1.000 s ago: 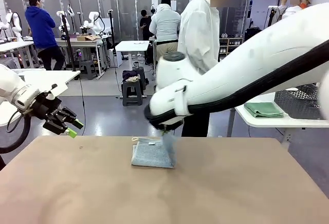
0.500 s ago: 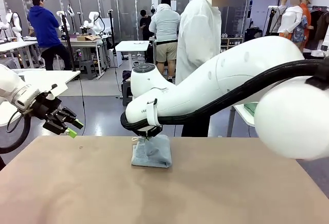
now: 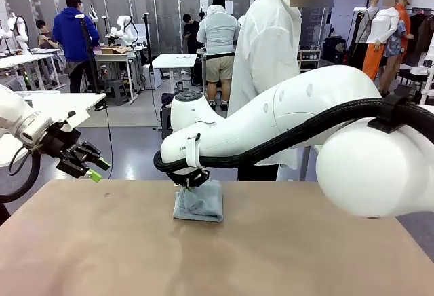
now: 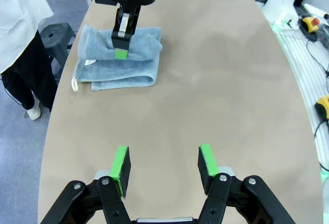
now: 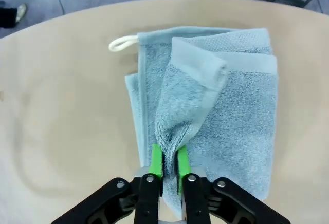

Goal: Fold the towels and place them in the basket.
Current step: When a person lays out a Towel with hook on the table, fold it in half twice.

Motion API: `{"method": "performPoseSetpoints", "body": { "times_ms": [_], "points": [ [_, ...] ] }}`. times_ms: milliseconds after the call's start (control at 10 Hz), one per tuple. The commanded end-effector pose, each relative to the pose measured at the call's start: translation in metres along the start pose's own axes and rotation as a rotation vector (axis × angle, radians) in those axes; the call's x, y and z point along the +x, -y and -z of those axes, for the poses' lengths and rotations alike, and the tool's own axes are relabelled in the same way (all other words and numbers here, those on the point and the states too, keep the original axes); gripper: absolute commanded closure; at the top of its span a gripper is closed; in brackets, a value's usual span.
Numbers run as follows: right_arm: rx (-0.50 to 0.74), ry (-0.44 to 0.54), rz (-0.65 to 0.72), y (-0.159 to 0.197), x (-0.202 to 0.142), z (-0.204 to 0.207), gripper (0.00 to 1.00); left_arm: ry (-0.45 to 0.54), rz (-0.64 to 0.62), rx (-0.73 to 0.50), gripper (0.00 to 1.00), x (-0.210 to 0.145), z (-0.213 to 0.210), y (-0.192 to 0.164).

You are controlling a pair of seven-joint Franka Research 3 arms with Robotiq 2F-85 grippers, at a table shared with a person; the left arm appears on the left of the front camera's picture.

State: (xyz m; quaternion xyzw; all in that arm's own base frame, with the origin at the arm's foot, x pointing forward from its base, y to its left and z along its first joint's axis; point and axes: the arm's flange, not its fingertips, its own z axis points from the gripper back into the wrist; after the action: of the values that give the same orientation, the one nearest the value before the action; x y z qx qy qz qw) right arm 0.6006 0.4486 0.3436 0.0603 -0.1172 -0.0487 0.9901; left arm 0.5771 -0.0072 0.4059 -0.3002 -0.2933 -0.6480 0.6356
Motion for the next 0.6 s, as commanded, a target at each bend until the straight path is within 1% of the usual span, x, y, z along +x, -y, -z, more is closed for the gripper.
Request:
{"method": "performPoseSetpoints", "body": {
  "times_ms": [0,100,200,300,400,500],
  "points": [
    [0.064,-0.025,0.0,-0.001,0.005,-0.003,0.74,-0.001,0.014,0.0,0.32,-0.001,0.0,0.0],
    [0.09,-0.008,0.011,0.001,0.005,-0.003,0.54,-0.001,0.014,0.0,0.32,-0.001,0.0,0.0],
    [0.105,-0.008,0.01,0.002,0.005,-0.004,0.62,-0.001,0.014,0.0,0.32,-0.001,0.0,0.0],
    [0.113,-0.021,0.005,0.006,0.003,-0.005,0.34,-0.001,0.014,0.0,0.32,-0.001,0.0,0.0],
    [0.102,-0.028,0.002,0.02,0.004,-0.009,0.53,-0.001,0.014,0.0,0.32,-0.001,0.0,0.0],
    [0.107,-0.037,-0.01,0.045,0.007,-0.015,0.14,-0.001,0.014,0.0,0.32,-0.001,0.0,0.0]
  ]
}}
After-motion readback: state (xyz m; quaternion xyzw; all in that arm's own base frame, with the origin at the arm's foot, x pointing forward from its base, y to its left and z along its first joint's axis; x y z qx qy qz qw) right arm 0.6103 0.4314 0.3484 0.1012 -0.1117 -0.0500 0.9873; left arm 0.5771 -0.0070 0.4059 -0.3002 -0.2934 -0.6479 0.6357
